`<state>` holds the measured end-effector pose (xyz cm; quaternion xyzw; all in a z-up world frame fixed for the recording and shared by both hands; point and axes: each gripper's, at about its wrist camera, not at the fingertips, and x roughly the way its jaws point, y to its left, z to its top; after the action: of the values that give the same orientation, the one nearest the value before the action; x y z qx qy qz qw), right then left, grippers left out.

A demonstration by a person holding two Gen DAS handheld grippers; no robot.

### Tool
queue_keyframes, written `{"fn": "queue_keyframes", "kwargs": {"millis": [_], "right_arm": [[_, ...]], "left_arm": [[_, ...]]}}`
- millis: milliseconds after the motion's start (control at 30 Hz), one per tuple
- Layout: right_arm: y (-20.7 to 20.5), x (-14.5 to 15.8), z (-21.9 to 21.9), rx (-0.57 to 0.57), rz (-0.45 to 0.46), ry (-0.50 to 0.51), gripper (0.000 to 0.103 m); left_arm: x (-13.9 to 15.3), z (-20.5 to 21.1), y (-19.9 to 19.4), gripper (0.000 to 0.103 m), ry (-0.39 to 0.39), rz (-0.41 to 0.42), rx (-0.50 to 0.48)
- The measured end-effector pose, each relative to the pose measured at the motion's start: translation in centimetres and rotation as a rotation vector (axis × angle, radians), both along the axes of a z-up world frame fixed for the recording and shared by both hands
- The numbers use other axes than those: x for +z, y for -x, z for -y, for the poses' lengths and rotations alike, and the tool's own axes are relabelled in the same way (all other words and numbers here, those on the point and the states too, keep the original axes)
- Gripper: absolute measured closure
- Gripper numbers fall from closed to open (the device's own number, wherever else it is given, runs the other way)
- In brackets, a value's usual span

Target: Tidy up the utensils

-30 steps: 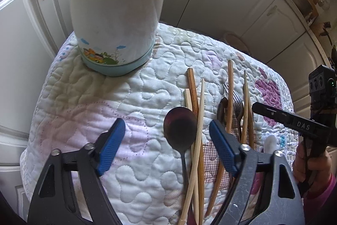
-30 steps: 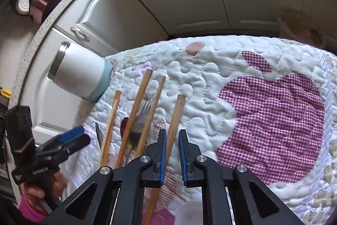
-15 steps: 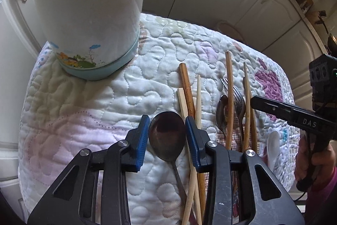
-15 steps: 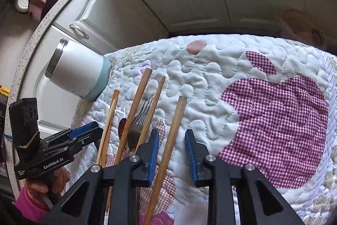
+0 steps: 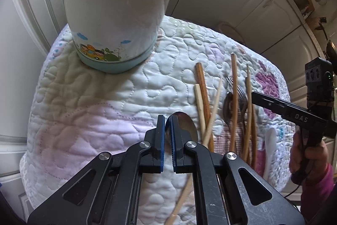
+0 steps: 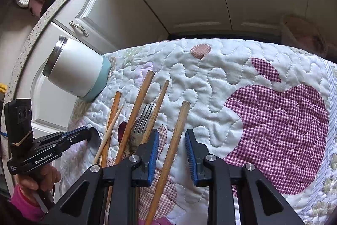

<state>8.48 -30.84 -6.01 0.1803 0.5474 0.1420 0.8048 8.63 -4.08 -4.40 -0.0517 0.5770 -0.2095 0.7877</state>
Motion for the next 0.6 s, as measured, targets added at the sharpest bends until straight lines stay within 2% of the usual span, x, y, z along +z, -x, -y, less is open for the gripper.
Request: {"fn": "queue_keyframes", "kwargs": {"millis": [100, 267, 300, 333, 433, 533, 600], "right_arm": [[-0.1, -0.1, 0.1, 0.001, 0.001, -0.012, 0.079], [0.0, -0.3, 0.7, 0.005, 0.003, -0.024, 0.078], [-0.1, -0.3, 0.7, 0.008, 0.002, -0.022, 0.078], [-0.2, -0.3, 0.7, 0.012, 0.001, -0.019, 0.078], [-0.6, -0.1, 0.2, 0.019, 0.012, 0.011, 0.079], [-0.9, 0.1, -0.4, 0.036, 0.023, 0.079, 0.091], [-0.8, 0.4, -0.4, 0.040, 0.028, 0.097, 0.091]], "left_arm": [[-0.3, 0.1, 0.2, 0.078, 0.016, -0.024, 0.006], [-0.8, 0.8, 0.6, 0.077, 0.028, -0.026, 0.007], [-0.8, 0.9, 0.6, 0.079, 0.023, -0.021, 0.001], [-0.8, 1.2, 0.7, 0.088, 0.022, -0.019, -0.009], [-0.9, 1.4, 0.4, 0.095, 0.011, -0.006, -0.007], [-0.5, 1.1, 0.3, 0.101, 0.012, 0.009, 0.003], [0.5, 1.2, 0.6, 0.102, 0.004, 0.042, -0.004]]}}
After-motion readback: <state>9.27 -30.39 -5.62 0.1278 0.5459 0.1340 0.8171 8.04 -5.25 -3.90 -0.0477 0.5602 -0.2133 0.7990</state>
